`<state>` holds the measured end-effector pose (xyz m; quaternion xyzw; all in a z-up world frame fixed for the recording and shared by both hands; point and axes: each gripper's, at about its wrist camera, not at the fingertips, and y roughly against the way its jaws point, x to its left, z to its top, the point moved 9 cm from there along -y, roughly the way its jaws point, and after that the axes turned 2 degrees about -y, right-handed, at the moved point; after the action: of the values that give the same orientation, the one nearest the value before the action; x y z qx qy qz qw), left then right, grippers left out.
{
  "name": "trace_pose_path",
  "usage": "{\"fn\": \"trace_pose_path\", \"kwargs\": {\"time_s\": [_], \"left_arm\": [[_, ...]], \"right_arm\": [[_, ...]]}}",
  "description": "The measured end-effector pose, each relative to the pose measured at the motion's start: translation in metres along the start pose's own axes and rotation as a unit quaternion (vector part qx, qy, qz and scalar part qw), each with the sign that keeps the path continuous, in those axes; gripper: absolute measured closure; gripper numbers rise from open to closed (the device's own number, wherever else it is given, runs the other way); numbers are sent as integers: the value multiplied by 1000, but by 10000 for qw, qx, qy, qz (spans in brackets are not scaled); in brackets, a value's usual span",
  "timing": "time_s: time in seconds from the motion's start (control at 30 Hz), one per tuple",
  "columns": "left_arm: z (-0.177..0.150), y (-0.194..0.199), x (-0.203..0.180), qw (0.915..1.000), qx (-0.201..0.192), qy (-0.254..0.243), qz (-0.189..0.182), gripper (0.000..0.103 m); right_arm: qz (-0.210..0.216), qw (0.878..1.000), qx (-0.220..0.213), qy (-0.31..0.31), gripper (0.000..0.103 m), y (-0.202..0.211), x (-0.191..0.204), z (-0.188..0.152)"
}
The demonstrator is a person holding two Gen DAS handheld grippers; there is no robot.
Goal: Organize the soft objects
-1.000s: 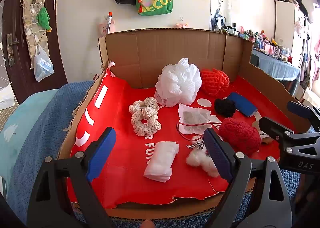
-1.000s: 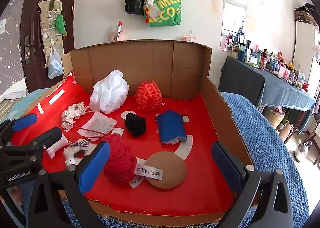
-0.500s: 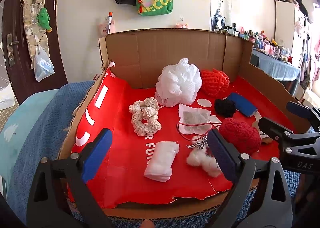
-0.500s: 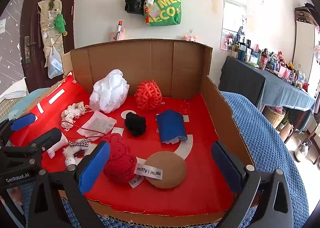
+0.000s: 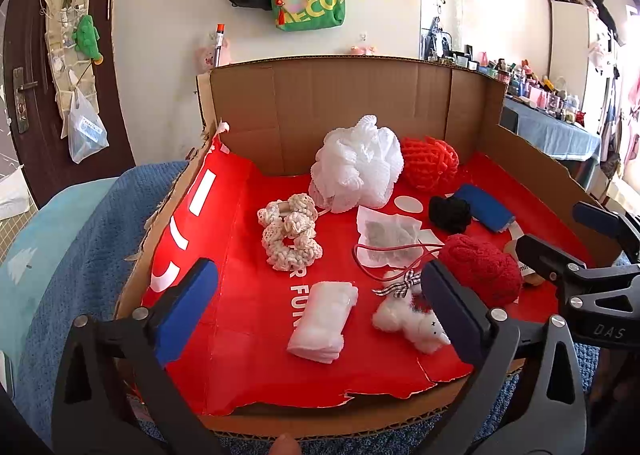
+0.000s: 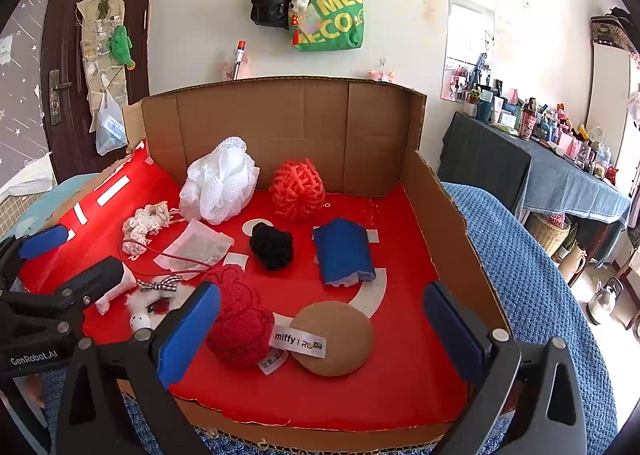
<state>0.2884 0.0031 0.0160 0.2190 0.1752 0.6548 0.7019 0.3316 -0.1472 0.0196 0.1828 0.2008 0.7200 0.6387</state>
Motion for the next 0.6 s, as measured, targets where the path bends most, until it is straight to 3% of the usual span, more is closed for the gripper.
{"fn": "trace_pose_path", "kwargs": {"time_s": [0.6], "left_arm": [[0,0,2,10000,2,18,44,0]], "right_arm": [[-2,10000,8,8,0,0,0,0]]}}
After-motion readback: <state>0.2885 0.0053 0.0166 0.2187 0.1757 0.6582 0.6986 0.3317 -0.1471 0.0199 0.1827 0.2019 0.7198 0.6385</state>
